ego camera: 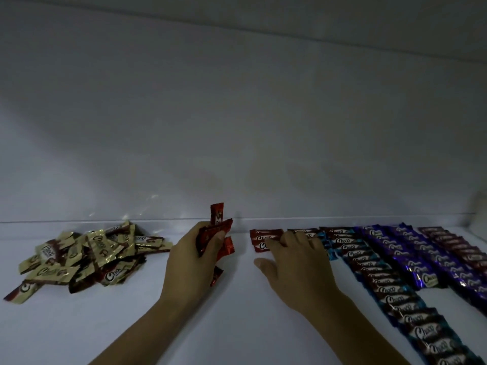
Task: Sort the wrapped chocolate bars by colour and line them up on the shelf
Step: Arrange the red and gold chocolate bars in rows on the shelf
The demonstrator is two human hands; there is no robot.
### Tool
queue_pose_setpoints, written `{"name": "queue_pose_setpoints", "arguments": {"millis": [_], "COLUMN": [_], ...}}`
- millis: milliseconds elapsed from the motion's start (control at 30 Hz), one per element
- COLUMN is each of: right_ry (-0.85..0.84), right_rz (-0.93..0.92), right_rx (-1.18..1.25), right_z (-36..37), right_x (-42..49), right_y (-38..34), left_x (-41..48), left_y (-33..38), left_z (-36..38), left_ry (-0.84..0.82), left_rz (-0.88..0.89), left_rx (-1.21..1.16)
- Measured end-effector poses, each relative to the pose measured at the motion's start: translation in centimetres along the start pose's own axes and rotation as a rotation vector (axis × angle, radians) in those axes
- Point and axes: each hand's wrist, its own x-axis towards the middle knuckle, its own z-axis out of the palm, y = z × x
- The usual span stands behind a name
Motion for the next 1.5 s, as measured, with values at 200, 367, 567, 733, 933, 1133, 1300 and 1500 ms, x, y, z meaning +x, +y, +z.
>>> {"name": "queue_pose_setpoints", "arguments": {"millis": [200,367,567,733,933,1133,1300,1500], "right_ry": [-0.005,0.008,0.309,0.209,0.179,0.128,0.152,0.294], "right_rz": [0.006,0.013,-0.066,-0.043,0.088,0.130,0.195,0.047], "right_rx": [-0.015,-0.038,0.377,1.311,1.491,1.603,1.641,0.917], "right_z": [0.1,0.3,-0.1,-0.9,-1.3,-1.5,-1.7,-1.1], "right_x": [0.1,0.1,0.2,0.2,0.2,0.3,0.4,0.2], "right_y": [0.1,0.1,-1.0,-2.2,-1.4,-1.3,-0.2,1.2], "left_x": [-0.1,-0.2,-0.5,-0.6,-0.6,-0.4,-0.1,0.1], "left_y": [0.0,0.2,1.0,1.1,1.2,1.6,1.5,1.2], "left_z": [0.2,0.2,0.1,0.0,0.1,0.1,-0.1,0.1], "left_ry": [-0.021,-0.029,-0.124,-0.264,-0.295,-0.260,-0.118,0.034], "left_rz": [-0.063,-0.095,-0.065,-0.023,-0.054,-0.107,-0.218,-0.225], "left_rx": [-0.009,-0.010,-0.118,-0.175,-0.184,-0.218,-0.314,-0.296]}}
